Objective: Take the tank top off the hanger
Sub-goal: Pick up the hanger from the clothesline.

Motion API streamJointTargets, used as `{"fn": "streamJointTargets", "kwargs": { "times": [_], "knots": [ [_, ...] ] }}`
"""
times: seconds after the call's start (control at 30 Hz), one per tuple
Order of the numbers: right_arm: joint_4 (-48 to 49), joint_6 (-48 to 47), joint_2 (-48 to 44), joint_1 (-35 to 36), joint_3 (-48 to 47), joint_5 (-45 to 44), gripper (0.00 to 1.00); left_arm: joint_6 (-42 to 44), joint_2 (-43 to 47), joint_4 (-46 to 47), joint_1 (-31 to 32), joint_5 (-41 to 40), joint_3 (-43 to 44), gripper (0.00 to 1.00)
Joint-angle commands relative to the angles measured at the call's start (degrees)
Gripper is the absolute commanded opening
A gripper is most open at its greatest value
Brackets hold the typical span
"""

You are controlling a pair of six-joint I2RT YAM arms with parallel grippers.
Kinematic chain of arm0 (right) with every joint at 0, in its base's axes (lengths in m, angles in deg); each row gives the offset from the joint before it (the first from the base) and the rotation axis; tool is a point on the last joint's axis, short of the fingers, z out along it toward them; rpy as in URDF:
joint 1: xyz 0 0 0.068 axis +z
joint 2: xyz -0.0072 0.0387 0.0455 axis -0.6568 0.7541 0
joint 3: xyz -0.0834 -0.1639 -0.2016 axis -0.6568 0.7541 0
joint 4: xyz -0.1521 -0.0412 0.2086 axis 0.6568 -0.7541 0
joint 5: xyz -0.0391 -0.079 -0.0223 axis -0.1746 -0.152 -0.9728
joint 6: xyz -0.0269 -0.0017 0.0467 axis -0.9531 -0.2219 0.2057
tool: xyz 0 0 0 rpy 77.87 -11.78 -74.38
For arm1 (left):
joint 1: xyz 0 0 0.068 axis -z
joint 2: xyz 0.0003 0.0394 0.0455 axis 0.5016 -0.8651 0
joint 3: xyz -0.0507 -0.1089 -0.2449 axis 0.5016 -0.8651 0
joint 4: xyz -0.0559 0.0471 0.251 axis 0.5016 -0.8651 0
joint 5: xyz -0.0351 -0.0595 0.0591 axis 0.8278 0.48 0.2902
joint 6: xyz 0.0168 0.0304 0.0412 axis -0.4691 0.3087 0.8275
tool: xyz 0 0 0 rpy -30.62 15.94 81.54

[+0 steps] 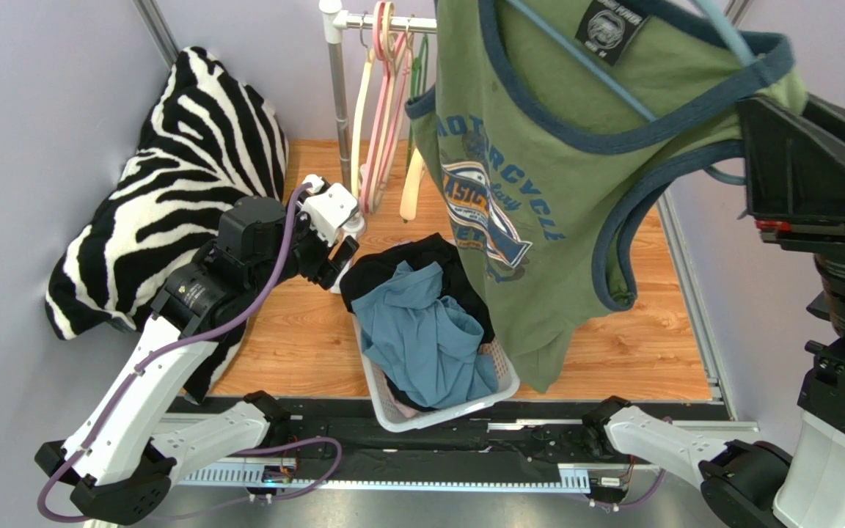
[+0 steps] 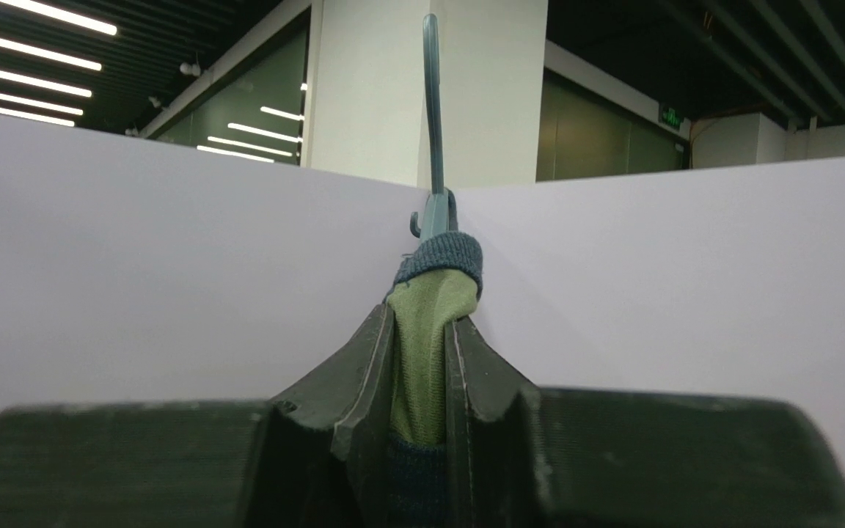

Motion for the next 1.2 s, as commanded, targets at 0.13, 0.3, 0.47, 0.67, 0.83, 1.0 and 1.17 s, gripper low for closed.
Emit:
{"fn": "streamJointTargets", "kwargs": {
  "times": [0.13, 0.3, 0.47, 0.67, 0.83, 1.0, 1.17],
  "knots": [
    [13.63, 1.25, 2.16, 0.06, -8.4, -2.7, 0.0, -0.26, 1.21, 0.59, -0.81, 0.64, -0.92, 0.76],
    [11.43, 3.62, 4.27, 0.06, -8.32, -1.83, 0.0, -0.53, 1.92, 1.03, -1.43, 0.99, -1.89, 0.76],
    [11.43, 5.12, 3.75, 0.06, 0.53, -1.56, 0.0, 0.52, 3.5, 0.86, -1.43, 0.03, -2.15, 0.77],
    [12.22, 8.19, 1.99, 0.06, 12.84, -1.3, 0.0, 2.81, 5.7, -0.19, -1.69, -3.57, -2.33, 0.82],
    [9.43, 8.91, 0.76, 0.06, 17.52, 3.44, 0.0, 8.33, 8.76, -5.36, -2.92, -4.72, 0.13, 0.86],
    [2.22, 5.74, -1.87, 0.06, 20.32, 9.94, 0.0, 17.39, 14.99, -10.65, -2.92, -3.41, 1.09, 0.97],
    [-6.58, 1.35, -6.52, 0.06, 25.34, 16.7, 0.0, 26.36, 19.66, -15.76, -2.92, 6.69, 10.48, 0.96]
  ]
}}
